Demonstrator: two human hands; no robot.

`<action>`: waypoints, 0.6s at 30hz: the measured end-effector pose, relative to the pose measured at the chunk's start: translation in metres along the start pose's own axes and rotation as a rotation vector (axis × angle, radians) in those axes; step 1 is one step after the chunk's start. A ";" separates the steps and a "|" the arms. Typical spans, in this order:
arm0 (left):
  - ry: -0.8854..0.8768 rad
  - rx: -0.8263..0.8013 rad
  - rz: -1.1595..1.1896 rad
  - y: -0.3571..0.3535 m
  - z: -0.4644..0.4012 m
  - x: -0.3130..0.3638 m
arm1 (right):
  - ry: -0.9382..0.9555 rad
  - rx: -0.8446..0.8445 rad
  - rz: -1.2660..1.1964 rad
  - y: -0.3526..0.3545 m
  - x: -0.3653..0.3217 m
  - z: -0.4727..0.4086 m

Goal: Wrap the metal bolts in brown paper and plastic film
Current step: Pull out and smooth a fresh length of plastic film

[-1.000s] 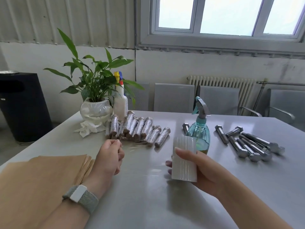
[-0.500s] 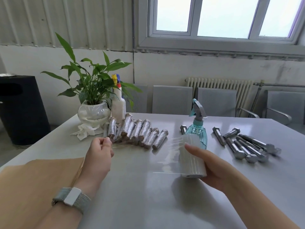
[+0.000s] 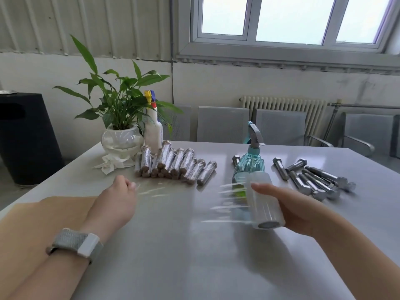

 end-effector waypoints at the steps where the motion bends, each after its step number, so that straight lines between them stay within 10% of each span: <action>1: -0.033 -0.004 -0.079 0.001 0.006 0.002 | 0.005 0.019 0.019 0.004 0.002 0.004; 18: -0.224 0.055 -0.752 -0.007 0.063 0.016 | -0.092 0.325 0.510 0.053 0.017 0.041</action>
Point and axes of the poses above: each hand's wrist, its own z-axis away from the middle knuckle, its own y-axis out of the back of the hand, x = y × z, the point moved 10 cm from there along -z, towards the middle knuckle, and after that the axes turned 8 degrees about z, right-handed, at the moved point
